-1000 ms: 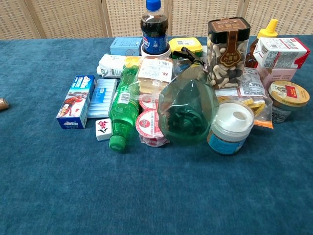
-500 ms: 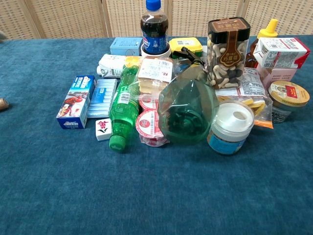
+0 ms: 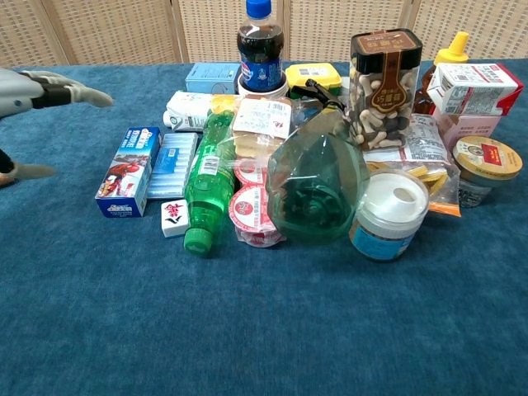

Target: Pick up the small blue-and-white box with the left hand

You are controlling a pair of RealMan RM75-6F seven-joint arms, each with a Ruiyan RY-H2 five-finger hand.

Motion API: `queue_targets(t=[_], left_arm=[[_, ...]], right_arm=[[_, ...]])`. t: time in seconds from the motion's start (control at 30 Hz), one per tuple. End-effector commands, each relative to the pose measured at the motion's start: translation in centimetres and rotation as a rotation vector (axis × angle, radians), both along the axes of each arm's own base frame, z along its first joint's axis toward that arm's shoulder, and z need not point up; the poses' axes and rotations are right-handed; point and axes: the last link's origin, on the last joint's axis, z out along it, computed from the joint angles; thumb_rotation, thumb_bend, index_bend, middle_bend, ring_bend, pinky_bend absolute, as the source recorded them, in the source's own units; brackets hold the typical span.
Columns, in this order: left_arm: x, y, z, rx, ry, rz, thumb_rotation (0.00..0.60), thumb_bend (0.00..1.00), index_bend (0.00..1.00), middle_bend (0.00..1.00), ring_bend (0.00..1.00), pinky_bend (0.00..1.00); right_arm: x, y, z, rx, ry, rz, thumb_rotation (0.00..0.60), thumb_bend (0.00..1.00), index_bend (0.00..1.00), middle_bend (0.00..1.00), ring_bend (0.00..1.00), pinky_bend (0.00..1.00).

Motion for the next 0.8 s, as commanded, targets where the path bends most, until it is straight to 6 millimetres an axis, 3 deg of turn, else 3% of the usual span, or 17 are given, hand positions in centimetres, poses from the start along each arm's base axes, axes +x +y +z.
queue_targets(t=[0.03, 0.8], left_arm=[[0.4, 0.3, -0.9, -0.012, 0.015, -0.03, 0.6, 0.35, 0.0, 0.0, 0.0, 0.0], [2.3, 2.7, -5.8, -0.116, 0.088, -0.068, 0.6, 0.35, 0.0, 0.0, 0.0, 0.0]], right_arm=[[-0.1, 0.1, 0.1, -0.003, -0.001, -0.001, 0.457, 0.0, 0.0, 0.11, 0.0, 0.0], [-1.2, 1.4, 1.2, -0.05, -0.014, -0.019, 0.453, 0.0, 0.0, 0.11, 0.0, 0.0]])
